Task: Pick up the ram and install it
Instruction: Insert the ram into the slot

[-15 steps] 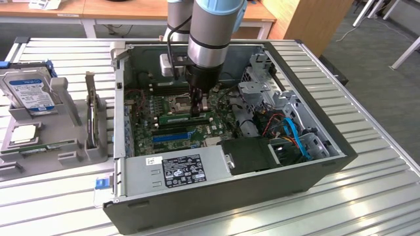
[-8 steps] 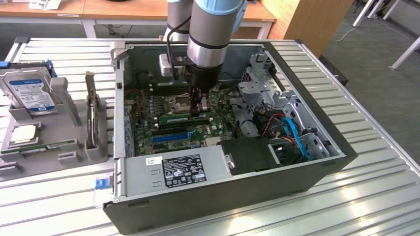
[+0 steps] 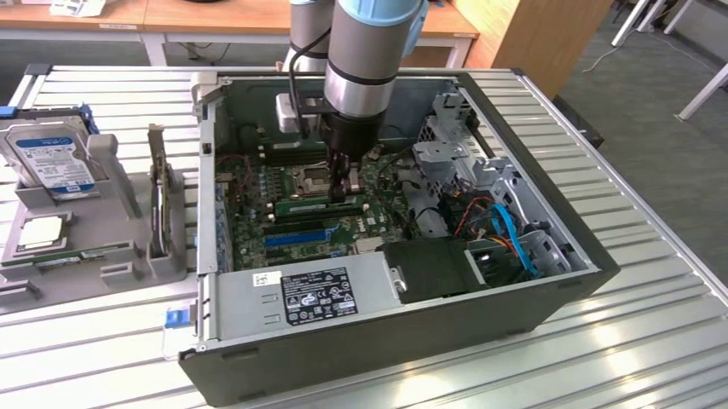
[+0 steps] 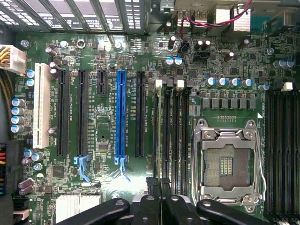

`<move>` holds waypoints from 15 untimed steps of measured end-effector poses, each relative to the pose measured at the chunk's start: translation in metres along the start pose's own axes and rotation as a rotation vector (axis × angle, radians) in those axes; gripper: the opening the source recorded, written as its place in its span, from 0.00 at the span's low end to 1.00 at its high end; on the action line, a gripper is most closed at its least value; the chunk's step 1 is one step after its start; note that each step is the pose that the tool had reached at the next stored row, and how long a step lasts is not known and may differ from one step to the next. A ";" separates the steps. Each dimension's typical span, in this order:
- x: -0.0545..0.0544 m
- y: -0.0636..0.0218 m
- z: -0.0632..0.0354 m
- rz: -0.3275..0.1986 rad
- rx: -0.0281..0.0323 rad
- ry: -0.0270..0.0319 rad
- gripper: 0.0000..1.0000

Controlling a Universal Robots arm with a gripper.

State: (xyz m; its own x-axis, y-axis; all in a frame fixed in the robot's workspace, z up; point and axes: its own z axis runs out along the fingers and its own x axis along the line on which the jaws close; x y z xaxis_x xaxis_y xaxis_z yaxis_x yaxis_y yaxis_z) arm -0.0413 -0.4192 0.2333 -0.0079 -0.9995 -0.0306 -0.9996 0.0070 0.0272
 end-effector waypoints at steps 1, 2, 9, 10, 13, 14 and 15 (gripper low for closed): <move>0.000 0.0000 0.0000 0.000 0.0000 0.0000 0.11; 0.000 0.0000 0.0001 0.000 0.0000 -0.0001 0.11; 0.000 0.0000 0.0002 0.000 0.0000 -0.0002 0.11; 0.001 -0.0001 0.0003 0.000 0.0001 -0.0002 0.11; 0.001 0.0000 0.0004 0.000 -0.0001 0.0000 0.11; 0.001 -0.0001 0.0006 0.000 0.0000 0.0000 0.11; 0.001 -0.0001 0.0011 0.000 0.0001 -0.0003 0.11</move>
State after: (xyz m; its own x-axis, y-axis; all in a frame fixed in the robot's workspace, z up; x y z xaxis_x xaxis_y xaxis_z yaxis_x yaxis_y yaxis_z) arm -0.0412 -0.4198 0.2321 -0.0078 -0.9995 -0.0310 -0.9996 0.0070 0.0270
